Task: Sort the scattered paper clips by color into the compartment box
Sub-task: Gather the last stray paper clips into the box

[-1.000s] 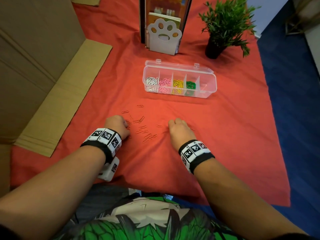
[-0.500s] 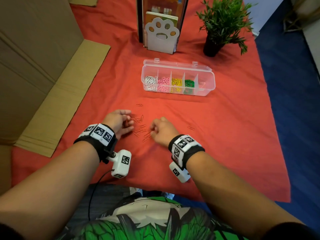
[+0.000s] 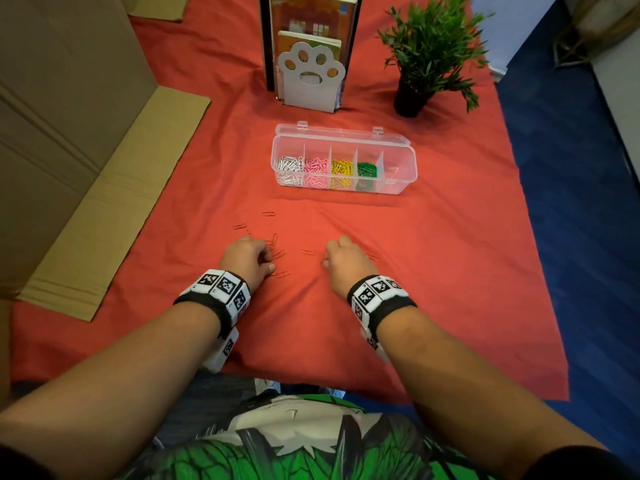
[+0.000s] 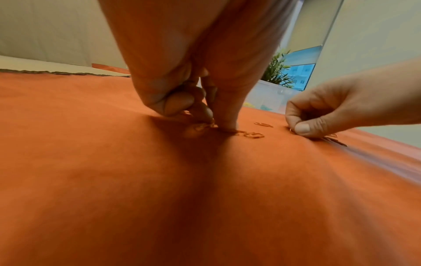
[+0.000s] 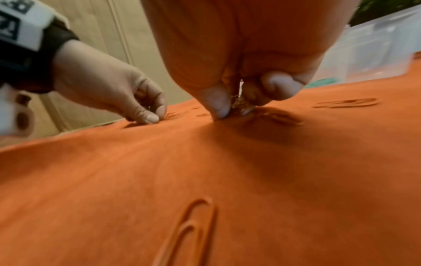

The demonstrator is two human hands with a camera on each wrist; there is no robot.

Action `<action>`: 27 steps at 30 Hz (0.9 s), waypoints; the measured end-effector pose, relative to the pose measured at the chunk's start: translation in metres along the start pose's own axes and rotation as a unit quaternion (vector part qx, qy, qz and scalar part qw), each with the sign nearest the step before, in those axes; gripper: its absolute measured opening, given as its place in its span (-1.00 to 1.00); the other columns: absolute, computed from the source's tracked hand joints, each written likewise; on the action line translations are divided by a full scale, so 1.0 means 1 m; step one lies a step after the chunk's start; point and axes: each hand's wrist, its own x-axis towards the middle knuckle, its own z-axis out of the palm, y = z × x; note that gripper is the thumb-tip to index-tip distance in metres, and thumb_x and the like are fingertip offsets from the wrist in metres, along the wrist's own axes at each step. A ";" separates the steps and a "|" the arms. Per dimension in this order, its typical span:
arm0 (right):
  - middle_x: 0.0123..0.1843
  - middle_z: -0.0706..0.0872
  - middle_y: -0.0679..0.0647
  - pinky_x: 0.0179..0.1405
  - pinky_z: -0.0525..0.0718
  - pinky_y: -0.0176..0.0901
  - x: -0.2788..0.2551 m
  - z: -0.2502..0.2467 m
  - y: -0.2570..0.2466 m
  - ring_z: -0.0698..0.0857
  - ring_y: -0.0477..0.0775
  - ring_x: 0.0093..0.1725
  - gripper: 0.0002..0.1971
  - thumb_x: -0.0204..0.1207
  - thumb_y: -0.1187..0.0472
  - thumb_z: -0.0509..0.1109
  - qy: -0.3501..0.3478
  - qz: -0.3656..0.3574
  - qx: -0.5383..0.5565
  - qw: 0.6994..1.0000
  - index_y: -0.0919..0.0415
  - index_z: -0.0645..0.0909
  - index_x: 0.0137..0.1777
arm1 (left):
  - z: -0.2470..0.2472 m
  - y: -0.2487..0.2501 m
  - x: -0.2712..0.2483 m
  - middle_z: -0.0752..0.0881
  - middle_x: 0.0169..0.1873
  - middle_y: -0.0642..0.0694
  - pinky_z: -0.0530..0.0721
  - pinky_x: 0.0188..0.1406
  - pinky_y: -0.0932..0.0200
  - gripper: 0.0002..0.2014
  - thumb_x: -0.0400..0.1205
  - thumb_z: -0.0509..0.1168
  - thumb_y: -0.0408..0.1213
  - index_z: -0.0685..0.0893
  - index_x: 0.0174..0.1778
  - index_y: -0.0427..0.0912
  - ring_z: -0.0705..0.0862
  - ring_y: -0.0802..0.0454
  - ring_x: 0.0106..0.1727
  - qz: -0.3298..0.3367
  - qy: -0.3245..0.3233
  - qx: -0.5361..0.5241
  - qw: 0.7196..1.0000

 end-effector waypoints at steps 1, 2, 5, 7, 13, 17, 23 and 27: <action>0.18 0.52 0.21 0.16 0.55 0.05 0.000 -0.003 0.005 0.56 0.27 0.19 -0.81 0.57 0.20 0.24 -0.002 0.010 0.024 1.000 0.25 0.50 0.13 | 0.002 0.005 0.000 0.68 -0.10 -0.17 0.50 -0.07 0.18 -0.89 0.44 0.46 -0.26 0.72 -0.17 -0.16 0.65 -0.12 -0.03 0.001 -0.002 0.005 1.000; 0.16 0.56 0.19 0.15 0.54 -0.01 -0.001 -0.006 0.009 0.58 0.23 0.18 -0.83 0.56 0.21 0.26 0.000 0.019 0.056 0.998 0.24 0.54 0.10 | 0.004 0.010 0.000 0.71 -0.09 -0.18 0.52 -0.06 0.17 -0.91 0.46 0.44 -0.27 0.72 -0.17 -0.17 0.66 -0.13 -0.03 -0.001 -0.003 0.005 1.000; -0.20 0.63 0.00 -0.11 0.51 -0.22 -0.003 -0.016 0.019 0.64 0.07 -0.12 -0.96 0.52 0.24 0.33 0.014 0.058 0.178 0.982 0.17 0.58 -0.07 | 0.006 0.022 -0.002 0.74 -0.10 -0.19 0.49 -0.09 0.18 -0.91 0.53 0.37 -0.27 0.70 -0.12 -0.20 0.67 -0.16 -0.01 -0.021 0.008 -0.014 1.000; -0.40 0.52 -0.10 -0.35 0.45 -0.27 -0.005 -0.020 0.025 0.52 -0.08 -0.38 -0.91 0.51 0.28 0.33 0.010 0.088 0.276 0.957 0.09 0.54 -0.18 | 0.006 0.028 -0.001 0.75 -0.12 -0.18 0.43 -0.13 0.22 -0.90 0.56 0.34 -0.27 0.69 -0.09 -0.22 0.67 -0.16 -0.03 -0.036 0.028 -0.034 0.998; -0.41 0.56 0.00 -0.59 0.41 -0.44 -0.015 -0.031 0.038 0.50 -0.23 -0.58 -0.75 0.60 0.35 0.25 -0.032 0.121 0.491 0.862 0.06 0.55 -0.28 | 0.003 0.040 0.000 0.70 -0.20 -0.15 0.54 -0.05 0.12 -0.88 0.60 0.29 -0.27 0.69 -0.06 -0.21 0.64 -0.12 -0.10 -0.077 0.074 -0.079 0.991; -0.43 0.51 0.02 -0.74 0.34 -0.44 -0.021 -0.036 0.043 0.46 -0.23 -0.66 -0.74 0.65 0.32 0.14 -0.073 0.154 0.614 0.770 0.15 0.54 -0.25 | 0.003 0.046 0.006 0.60 -0.38 -0.04 0.63 -0.46 0.30 -0.78 0.67 0.05 -0.46 0.60 -0.09 -0.20 0.63 0.10 -0.47 -0.167 0.006 -0.316 0.934; -0.48 0.43 0.01 -0.75 0.37 -0.40 -0.022 -0.039 0.039 0.46 -0.15 -0.69 -0.69 0.63 0.20 0.12 -0.059 0.233 0.685 0.688 0.16 0.44 -0.38 | -0.011 0.041 0.011 0.61 -0.38 -0.07 0.53 -0.58 0.35 -0.76 0.60 0.16 -0.51 0.59 -0.26 -0.10 0.54 0.08 -0.47 -0.157 -0.067 -0.326 0.930; -0.40 0.53 -0.05 -0.45 0.51 -0.30 -0.019 -0.026 0.031 0.54 -0.06 -0.41 -0.76 0.51 0.29 0.30 -0.027 0.170 0.390 0.904 0.05 0.49 -0.37 | -0.008 0.030 0.004 0.70 -0.25 -0.05 0.54 -0.11 0.25 -0.92 0.45 0.45 -0.32 0.67 -0.27 -0.07 0.64 0.03 -0.18 -0.056 -0.083 -0.096 0.990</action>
